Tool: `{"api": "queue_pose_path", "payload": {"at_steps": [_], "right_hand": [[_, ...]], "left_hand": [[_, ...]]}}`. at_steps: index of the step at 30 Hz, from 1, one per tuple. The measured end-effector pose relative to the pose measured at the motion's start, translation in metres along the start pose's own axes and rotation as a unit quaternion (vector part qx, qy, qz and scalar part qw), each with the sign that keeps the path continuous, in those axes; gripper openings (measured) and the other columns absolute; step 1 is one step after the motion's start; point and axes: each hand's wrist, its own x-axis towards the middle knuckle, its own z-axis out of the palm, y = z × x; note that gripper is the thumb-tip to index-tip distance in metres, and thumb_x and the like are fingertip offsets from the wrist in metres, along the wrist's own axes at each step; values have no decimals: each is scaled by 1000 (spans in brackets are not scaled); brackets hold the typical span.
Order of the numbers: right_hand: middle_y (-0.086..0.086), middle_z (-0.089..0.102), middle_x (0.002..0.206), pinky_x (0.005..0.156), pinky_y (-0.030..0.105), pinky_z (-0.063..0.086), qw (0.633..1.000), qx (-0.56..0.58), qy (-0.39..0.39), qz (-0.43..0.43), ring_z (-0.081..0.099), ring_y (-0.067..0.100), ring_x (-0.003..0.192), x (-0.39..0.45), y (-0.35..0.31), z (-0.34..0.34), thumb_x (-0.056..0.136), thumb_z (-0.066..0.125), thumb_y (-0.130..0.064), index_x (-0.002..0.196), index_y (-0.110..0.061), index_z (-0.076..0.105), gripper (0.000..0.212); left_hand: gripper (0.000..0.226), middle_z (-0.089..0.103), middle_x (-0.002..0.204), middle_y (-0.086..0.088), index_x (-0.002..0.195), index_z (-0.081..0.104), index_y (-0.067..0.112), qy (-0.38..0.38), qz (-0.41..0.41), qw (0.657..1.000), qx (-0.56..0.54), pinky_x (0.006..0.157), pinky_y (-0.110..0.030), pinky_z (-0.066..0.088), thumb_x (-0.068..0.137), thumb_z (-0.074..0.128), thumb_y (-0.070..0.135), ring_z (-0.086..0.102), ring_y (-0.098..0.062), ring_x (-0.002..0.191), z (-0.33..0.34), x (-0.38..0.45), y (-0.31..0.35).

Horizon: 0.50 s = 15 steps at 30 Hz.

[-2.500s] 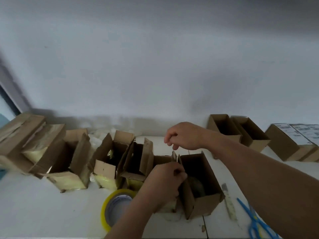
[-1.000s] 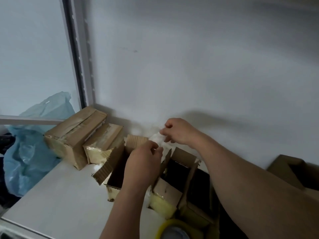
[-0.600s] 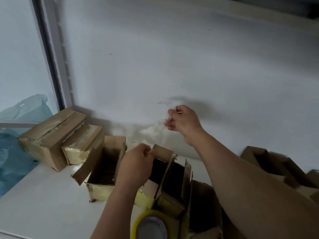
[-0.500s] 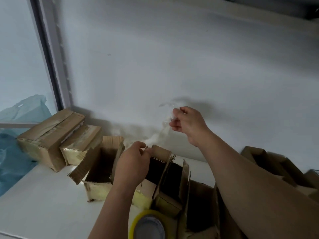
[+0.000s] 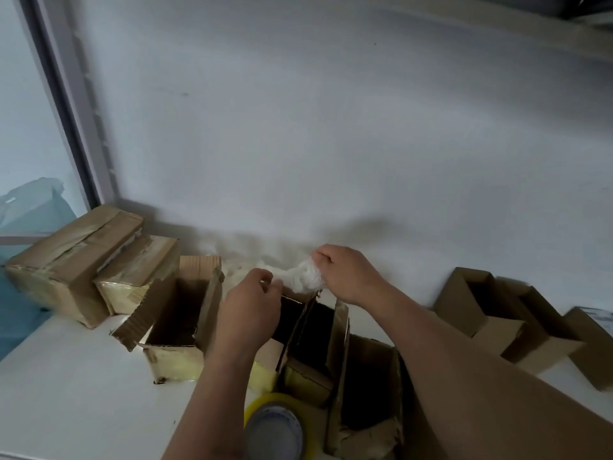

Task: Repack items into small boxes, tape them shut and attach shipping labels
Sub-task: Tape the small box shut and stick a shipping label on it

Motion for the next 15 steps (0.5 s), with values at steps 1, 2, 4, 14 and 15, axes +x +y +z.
{"api": "queue_pose_path", "payload": {"at_steps": [1,2,4,14,15], "right_hand": [[4,63,82,70,32,40,1000,-16,-8,-4,56,20,79,1,-2,4,102,42,-27,87,-9,64,33],[4,64,86,72,29,40,999,-26,-19,-4,57,19,81,3,-2,8,101,44,-28,89,-10,66,31],[2,67,108,80,24,42,999,-24,-40,11,60,16,96,7,-2,16,99,51,-28,112,-15,68,25],[15,43,144,100,30,39,988,-111,-100,33,49,29,126,34,0,39,94,60,-30,144,-12,43,56],[13,50,140,99,30,40,987,-121,-98,27,51,28,124,36,-2,40,93,61,-28,141,-11,48,52]], "left_hand": [[29,67,111,1,123,58,23,-3,0,1000,4,79,-40,56,99,50,37,64,-18,90,1,0,0],[30,67,113,1,124,58,22,-6,0,1000,8,78,-37,55,99,50,36,63,-16,91,2,0,-1],[29,67,113,0,123,58,20,-13,2,1000,15,72,-29,48,100,49,34,59,-14,90,5,0,-2],[29,65,112,5,126,58,23,25,-18,998,-45,79,-33,52,100,50,34,61,-13,95,0,7,-5],[28,65,113,5,125,58,24,21,-20,999,-45,80,-35,53,100,50,35,61,-13,95,-1,7,-6]]}}
